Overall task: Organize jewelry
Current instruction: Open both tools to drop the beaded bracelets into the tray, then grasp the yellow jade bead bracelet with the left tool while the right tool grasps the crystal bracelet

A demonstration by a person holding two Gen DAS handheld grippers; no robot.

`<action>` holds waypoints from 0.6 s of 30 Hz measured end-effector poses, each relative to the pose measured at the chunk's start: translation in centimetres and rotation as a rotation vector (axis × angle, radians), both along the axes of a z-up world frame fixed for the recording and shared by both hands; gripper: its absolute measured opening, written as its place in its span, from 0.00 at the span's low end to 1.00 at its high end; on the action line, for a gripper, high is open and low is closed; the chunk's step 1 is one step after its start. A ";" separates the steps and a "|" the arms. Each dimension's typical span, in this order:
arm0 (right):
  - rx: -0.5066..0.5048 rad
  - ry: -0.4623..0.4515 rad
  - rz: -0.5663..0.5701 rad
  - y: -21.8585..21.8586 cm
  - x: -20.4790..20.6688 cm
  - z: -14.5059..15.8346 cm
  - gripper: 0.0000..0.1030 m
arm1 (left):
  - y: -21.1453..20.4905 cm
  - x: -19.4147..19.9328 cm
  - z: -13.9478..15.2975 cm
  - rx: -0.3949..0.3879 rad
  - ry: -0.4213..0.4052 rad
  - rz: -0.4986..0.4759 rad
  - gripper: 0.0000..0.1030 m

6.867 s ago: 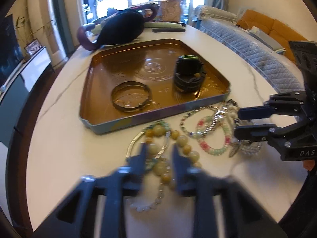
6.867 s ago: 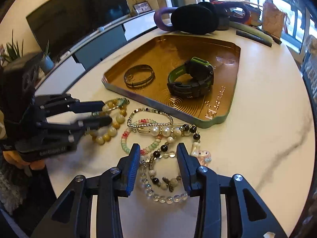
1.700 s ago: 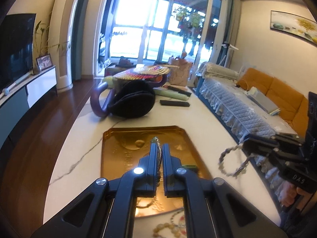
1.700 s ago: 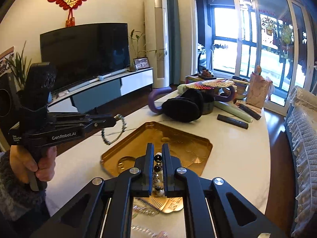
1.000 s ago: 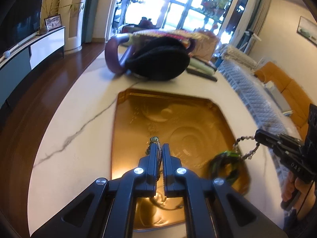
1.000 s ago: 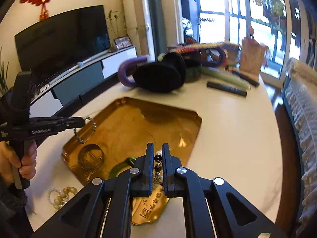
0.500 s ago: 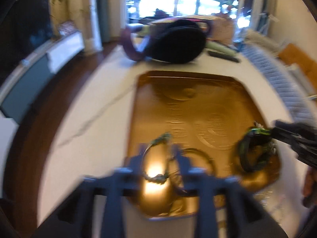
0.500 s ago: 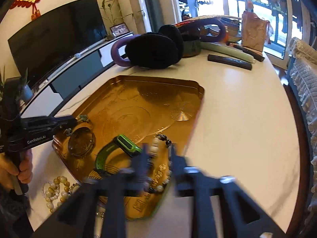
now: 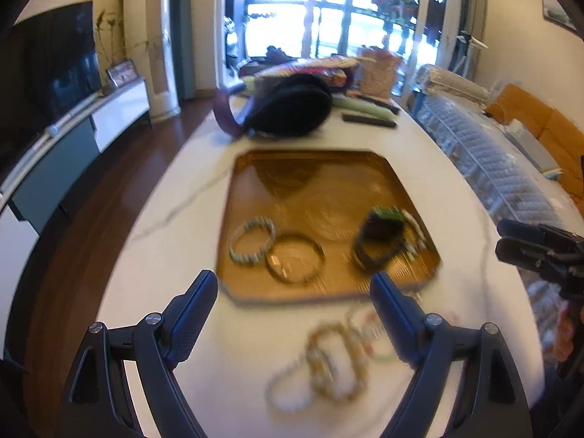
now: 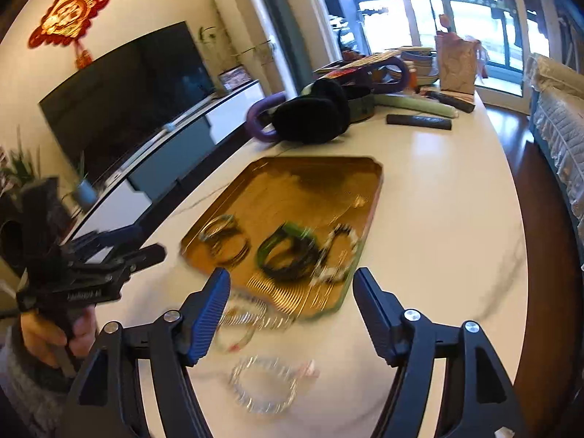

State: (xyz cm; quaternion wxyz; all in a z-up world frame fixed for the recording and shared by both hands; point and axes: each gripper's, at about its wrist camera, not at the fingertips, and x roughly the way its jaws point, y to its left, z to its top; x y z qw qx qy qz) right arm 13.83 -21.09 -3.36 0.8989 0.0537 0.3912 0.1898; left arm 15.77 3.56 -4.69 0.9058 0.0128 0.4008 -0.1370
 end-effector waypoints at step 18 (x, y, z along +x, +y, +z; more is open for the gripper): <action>-0.158 0.160 0.109 1.6 -1.6 -7.8 0.42 | -0.8 -1.8 -5.9 0.012 0.086 -0.141 0.69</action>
